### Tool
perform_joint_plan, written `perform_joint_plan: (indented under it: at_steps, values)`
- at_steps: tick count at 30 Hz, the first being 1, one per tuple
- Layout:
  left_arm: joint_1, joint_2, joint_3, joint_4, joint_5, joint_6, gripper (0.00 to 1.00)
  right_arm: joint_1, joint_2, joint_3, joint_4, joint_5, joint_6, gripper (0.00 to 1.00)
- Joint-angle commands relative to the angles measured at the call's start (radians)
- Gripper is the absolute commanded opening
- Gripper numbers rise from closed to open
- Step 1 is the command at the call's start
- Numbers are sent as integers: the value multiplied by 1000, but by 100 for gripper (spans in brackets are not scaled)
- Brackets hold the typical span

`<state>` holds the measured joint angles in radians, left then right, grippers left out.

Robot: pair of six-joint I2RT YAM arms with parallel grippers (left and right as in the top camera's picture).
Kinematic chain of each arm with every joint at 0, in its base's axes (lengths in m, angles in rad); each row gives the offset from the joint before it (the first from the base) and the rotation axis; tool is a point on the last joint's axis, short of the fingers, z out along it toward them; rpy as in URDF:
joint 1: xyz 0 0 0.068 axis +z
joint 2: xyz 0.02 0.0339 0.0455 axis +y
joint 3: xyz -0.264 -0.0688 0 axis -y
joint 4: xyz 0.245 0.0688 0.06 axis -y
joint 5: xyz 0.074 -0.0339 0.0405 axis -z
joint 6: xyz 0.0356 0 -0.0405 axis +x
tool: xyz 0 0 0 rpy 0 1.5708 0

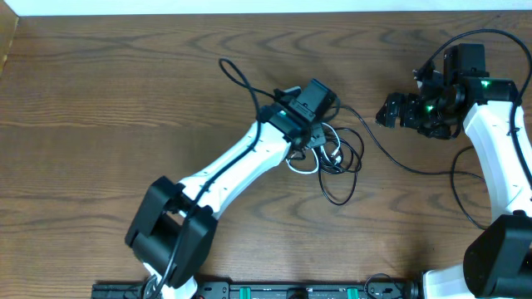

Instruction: Untangle cables

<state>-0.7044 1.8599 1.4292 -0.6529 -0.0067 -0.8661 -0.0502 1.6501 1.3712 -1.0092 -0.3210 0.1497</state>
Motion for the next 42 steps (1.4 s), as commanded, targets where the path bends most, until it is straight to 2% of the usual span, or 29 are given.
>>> perform_joint_plan:
  at_steps: [1,6,7,8,9,10,15,23,30,36,42]
  values:
    - [-4,45,-10,5,-32,-11,42,6,-8,-7,-2,1,11,99]
    - [-4,121,-10,31,-32,-11,42,6,-8,-7,-2,1,11,99]
    - [-3,134,-10,35,-32,-11,38,6,-8,-7,-2,1,11,99]
    - [-1,139,-10,37,-32,-11,15,6,-8,-7,-3,1,11,99]
    - [2,139,-10,34,-32,-11,8,6,-8,-7,-6,1,11,99]
    - [4,131,-10,30,-32,-5,8,6,-8,-8,-9,1,11,99]
    - [19,41,-10,25,-31,53,7,6,-8,-27,-5,-36,11,96]
    - [27,-219,-10,40,-32,97,7,45,-8,-100,37,-120,11,86]
    - [27,-449,-10,172,-39,209,8,140,-8,-203,148,-119,34,85]
    - [27,-636,-10,236,-195,246,7,219,-8,-261,254,-119,90,86]
    - [27,-700,-10,140,-365,298,7,250,-8,-267,299,-119,109,86]
